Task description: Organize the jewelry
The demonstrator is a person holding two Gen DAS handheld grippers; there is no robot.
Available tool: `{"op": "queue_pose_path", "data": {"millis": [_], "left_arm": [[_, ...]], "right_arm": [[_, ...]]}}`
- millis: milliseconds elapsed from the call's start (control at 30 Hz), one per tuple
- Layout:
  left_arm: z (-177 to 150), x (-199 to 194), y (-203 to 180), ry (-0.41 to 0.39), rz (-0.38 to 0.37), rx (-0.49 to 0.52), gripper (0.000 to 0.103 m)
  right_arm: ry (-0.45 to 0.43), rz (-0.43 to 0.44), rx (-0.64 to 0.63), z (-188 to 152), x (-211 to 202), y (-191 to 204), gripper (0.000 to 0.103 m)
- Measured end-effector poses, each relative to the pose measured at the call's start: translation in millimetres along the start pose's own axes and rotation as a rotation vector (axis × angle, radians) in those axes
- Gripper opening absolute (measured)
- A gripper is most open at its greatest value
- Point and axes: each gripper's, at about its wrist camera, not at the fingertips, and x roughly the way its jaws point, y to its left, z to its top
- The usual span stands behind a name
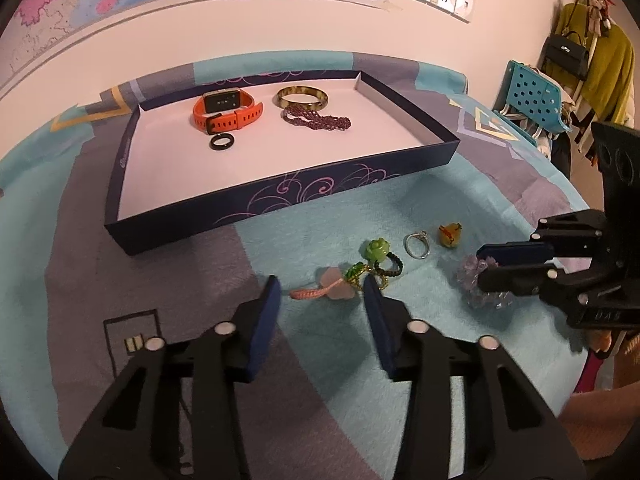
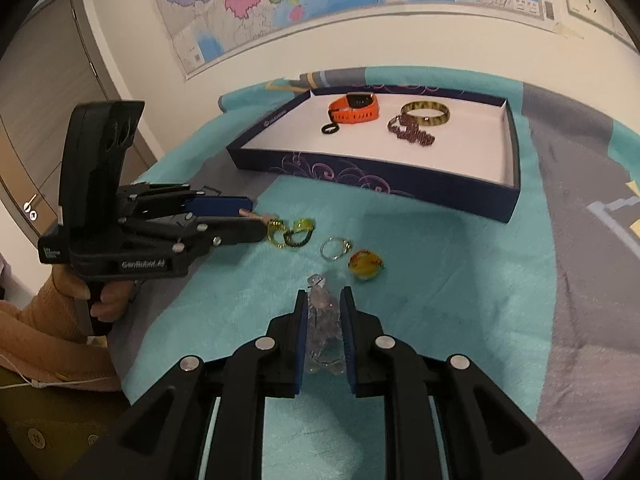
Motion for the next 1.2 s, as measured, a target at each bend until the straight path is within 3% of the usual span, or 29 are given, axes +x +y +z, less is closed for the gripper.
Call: {"op": "queue_pose_path", "data": {"millis": [33, 100, 333, 733, 900, 1200], "left_arm": [[0.2, 0.2, 0.6, -0.002, -0.001, -0.003, 0.034], [0.2, -0.4, 2.3, -0.004, -0.015, -0.016, 0.029], [-2.5, -6.9, 5.0, -0.022, -0.015, -0.035, 0.022], [-10.5, -22.7, 14.3, -0.038, -0.008, -0.070, 0.021], [-12.4, -16.9, 10.3, -0.020, -0.003, -0.049, 0.031], [-11.1, -8.4, 8.8, 0.001, 0.019, -0.034, 0.025]], "right_arm": [[0.000, 0.000, 0.001, -0.7, -0.9, 0.2, 0.019], [0.006, -0.014, 0.001, -1.5, -0.7, -1.3, 0.034], [0.009, -0.025, 0.000, -3.0, 0.6, -3.5, 0.035], [0.019, -0.026, -0.021, -3.0, 6.0, 3.3, 0.039], [0.018, -0.038, -0.032, -3.0, 7.0, 7.0, 0.024], [0.006, -0.033, -0.027, -4.8, 8.2, 10.6, 0.016]]}}
